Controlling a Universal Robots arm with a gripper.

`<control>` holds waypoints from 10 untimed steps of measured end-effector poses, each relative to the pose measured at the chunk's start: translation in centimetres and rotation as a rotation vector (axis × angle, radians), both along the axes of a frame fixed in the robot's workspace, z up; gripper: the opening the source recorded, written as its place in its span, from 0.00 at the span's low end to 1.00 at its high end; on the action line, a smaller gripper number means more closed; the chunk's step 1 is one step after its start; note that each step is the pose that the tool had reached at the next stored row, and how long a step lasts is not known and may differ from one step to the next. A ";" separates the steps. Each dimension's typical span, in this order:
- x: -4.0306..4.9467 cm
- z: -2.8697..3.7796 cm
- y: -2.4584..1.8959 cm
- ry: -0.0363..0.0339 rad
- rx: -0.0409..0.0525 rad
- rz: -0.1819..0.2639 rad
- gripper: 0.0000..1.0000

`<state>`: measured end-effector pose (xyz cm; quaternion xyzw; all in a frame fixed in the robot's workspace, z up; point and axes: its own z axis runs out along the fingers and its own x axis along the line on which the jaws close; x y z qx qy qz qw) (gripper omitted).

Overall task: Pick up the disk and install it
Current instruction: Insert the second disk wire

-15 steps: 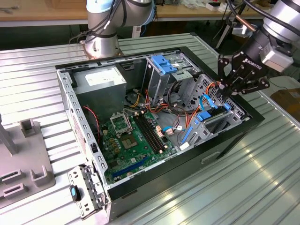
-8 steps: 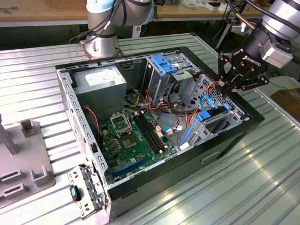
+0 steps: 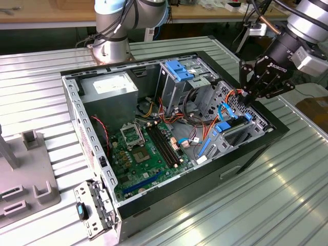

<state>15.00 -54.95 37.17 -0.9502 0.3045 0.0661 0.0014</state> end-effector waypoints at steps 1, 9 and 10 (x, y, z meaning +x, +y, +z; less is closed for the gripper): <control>0.02 0.00 0.00 0.0000 0.0000 0.025 0.24; 0.18 -0.01 0.00 -0.0962 0.0010 0.071 0.24; 0.18 0.00 0.00 -0.0963 0.0010 0.072 0.24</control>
